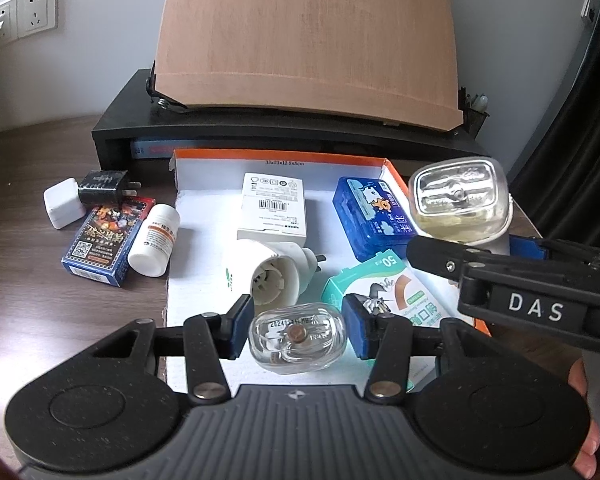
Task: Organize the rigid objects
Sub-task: 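Hold the glass bottle and plug adapter above the tray with both tools, then lower and release the clear-capped plug adapter into the tray with the right tool, then lower and release the glass bottle into the tray with the left tool, then grasp the white pill bottle with the right tool while the left tool reaches for the white charger, then grasp the white cube charger with the left tool, then carry the pill bottle and white charger toward the tray with both tools, then lower the charger into the tray with the left tool while the right tool holds the pill bottle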
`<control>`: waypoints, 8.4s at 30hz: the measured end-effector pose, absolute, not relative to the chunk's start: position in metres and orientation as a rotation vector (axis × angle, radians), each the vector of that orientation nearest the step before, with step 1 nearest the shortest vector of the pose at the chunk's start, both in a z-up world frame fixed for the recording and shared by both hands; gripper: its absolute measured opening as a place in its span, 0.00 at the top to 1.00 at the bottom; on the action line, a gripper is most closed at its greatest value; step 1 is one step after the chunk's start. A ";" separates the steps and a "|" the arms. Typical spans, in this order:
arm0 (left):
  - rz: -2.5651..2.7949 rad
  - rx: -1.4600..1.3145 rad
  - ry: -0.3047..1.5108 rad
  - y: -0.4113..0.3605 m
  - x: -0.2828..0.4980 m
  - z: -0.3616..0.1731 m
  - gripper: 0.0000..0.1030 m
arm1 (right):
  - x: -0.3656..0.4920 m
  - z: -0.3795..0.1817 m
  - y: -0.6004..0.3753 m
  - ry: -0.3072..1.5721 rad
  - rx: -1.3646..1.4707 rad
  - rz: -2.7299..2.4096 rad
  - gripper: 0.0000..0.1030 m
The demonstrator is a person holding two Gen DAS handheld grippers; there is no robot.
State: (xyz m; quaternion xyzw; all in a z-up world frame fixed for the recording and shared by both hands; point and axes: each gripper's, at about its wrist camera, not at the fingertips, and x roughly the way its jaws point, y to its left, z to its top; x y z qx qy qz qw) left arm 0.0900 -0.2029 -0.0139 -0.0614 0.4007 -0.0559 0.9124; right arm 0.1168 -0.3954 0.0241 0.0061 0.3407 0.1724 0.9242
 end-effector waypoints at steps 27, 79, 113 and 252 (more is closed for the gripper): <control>-0.120 -0.128 0.820 -0.199 0.090 -0.012 0.53 | 0.122 0.023 -0.389 0.703 0.000 0.356 0.22; -0.214 -0.104 0.809 -0.210 0.084 0.000 0.44 | 0.099 0.043 -0.400 0.597 0.030 0.282 0.24; 0.016 -0.220 0.894 -0.045 0.066 -0.006 0.23 | 0.088 0.023 -0.262 0.719 0.004 0.356 0.19; -0.301 -0.085 0.892 -0.166 0.074 -0.018 0.35 | 0.046 0.045 -0.423 0.684 0.122 0.161 0.61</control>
